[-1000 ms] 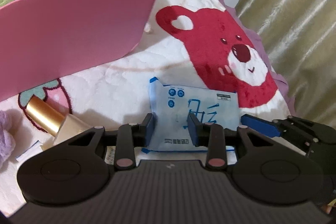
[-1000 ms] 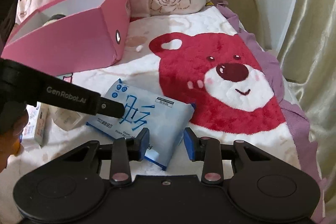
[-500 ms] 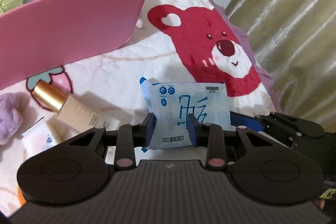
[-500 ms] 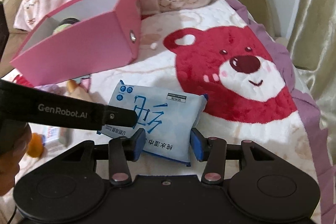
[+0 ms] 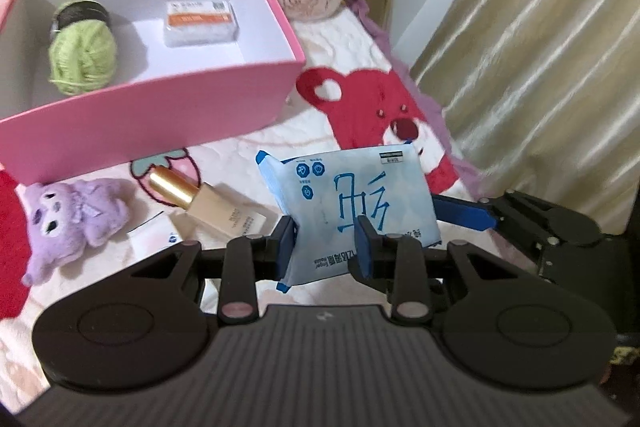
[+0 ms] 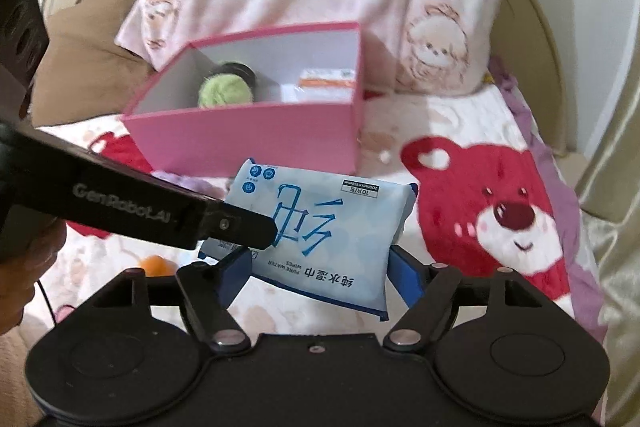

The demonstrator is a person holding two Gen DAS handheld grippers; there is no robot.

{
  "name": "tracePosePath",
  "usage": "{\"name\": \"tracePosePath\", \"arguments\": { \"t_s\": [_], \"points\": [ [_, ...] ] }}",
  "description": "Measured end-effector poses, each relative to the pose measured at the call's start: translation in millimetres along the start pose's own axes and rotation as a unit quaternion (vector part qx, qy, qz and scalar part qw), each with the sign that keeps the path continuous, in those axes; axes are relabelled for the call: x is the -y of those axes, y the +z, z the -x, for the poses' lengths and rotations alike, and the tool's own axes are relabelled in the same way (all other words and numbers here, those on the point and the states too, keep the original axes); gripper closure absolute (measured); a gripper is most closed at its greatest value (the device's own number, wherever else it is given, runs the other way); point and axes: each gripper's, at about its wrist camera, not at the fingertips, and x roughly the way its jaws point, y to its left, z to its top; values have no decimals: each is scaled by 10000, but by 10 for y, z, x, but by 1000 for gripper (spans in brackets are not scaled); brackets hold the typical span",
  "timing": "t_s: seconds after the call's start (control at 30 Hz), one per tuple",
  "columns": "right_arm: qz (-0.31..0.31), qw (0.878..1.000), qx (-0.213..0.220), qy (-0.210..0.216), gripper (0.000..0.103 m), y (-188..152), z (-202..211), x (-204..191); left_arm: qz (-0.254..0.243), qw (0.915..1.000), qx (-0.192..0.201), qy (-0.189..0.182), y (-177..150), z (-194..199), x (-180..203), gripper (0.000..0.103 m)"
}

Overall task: Organize objects
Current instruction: 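Carry the wet-wipe pack with the left gripper into the pink box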

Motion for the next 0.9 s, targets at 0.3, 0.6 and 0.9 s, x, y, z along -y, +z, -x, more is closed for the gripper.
{"name": "tracePosePath", "arguments": {
  "t_s": [0.3, 0.6, 0.9],
  "points": [
    [593, 9980, 98, 187, 20, 376, 191, -313, 226, 9988, 436, 24, 77, 527, -91, 73],
    [978, 9942, 98, 431, 20, 967, 165, -489, 317, 9960, 759, 338, 439, 878, -211, 73],
    [1228, 9900, -304, 622, 19, 1514, -320, -537, 786, 9914, 901, 535, 886, 634, -611, 73]
  ]
}}
